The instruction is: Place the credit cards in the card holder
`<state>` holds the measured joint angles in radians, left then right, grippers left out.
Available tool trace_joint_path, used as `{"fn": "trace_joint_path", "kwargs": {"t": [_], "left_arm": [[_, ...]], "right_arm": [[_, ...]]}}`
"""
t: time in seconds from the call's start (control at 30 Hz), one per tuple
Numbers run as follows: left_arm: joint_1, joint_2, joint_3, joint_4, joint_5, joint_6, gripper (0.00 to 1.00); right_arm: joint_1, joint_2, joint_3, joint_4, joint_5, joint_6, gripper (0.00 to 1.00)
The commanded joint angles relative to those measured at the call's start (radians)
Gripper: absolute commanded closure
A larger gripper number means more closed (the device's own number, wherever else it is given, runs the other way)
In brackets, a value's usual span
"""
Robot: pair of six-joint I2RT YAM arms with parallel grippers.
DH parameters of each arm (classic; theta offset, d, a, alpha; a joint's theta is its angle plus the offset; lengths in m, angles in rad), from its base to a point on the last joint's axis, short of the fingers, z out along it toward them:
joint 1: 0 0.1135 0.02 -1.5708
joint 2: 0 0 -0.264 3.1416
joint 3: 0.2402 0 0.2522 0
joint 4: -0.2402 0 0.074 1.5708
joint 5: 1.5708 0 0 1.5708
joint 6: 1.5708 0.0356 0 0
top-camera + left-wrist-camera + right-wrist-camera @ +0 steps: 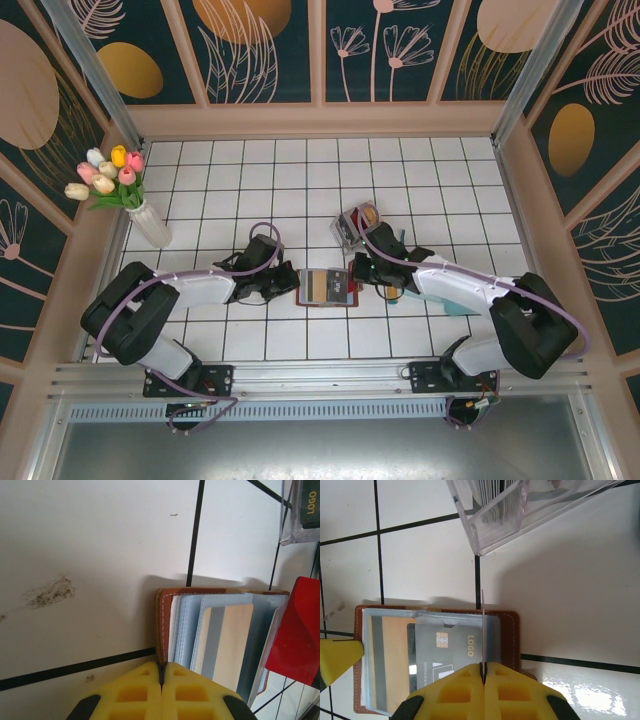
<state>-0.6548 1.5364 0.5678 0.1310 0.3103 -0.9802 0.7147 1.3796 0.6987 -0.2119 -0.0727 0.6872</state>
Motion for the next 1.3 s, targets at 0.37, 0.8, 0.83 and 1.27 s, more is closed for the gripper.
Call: {"fn": "trace_joint_path", "kwargs": {"t": [0.37,0.8,0.83,1.27], "left_arm": [[-0.009,0.013,0.006,0.008,0.010,-0.006,1.00],[-0.009,0.019,0.010,0.007,0.011,-0.010,1.00],[-0.009,0.020,0.010,0.009,0.013,-0.011,1.00],[-0.017,0.042,0.018,0.021,0.018,-0.016,1.00]], "right_arm": [[-0.021,-0.098,-0.106,0.042,0.044,0.094,0.99],[-0.050,-0.085,-0.170,0.127,-0.048,0.045,1.00],[-0.050,-0.081,-0.176,0.140,-0.058,0.047,1.00],[-0.069,-0.158,-0.264,0.380,-0.190,0.112,0.99]]}}
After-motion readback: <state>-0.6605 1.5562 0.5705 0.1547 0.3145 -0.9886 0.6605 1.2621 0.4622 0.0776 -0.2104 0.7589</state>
